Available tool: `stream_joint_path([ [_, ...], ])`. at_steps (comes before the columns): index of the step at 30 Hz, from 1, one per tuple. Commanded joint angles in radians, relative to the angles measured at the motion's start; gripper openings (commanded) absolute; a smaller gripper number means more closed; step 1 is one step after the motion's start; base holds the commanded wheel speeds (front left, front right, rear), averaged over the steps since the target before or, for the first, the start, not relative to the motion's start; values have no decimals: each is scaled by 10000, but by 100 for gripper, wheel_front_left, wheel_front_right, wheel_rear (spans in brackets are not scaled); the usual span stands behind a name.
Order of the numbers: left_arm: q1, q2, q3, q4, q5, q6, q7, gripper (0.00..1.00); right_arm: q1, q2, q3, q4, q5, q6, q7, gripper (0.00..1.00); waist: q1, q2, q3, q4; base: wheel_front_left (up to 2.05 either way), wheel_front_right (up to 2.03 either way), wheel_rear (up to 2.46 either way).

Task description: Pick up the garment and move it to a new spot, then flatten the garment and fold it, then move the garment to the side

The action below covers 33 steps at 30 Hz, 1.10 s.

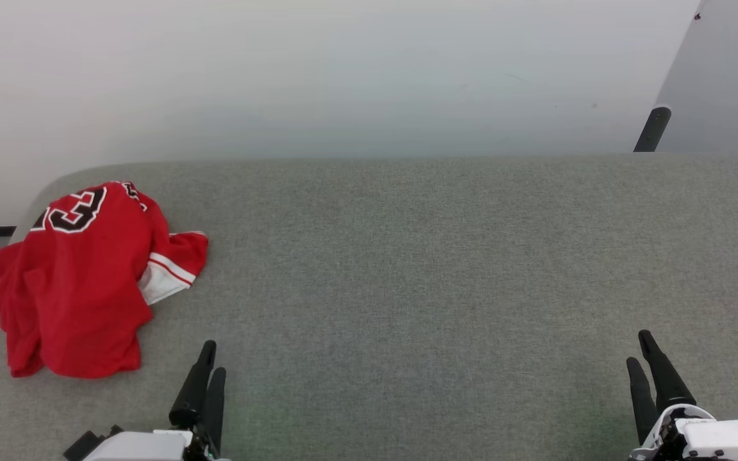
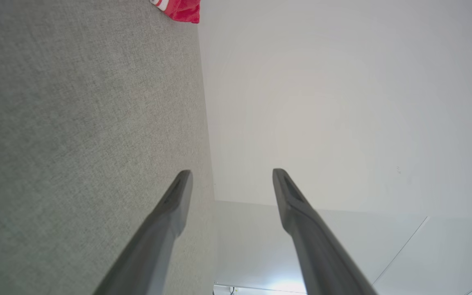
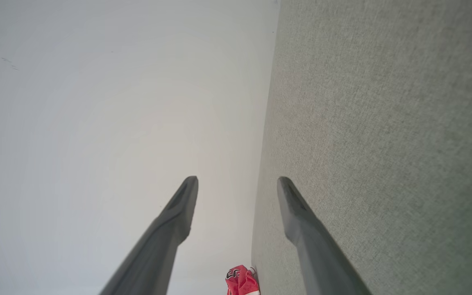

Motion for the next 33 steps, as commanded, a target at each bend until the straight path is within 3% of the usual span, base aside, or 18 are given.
stream_joint_path([
  [1, -224, 45, -63, -233, 10, -7, -50, 100, -229, -35, 85, -231, -88, 1, -91, 100, 1, 0, -2, 0, 0, 0, 0],
  [33, -197, 342, -985, -1135, 634, -22, -1023, 100, -257, -56, 1038, -947, -1285, 3, -1346, 100, 1, 0, -55, -5, 0, 0, 0],
])
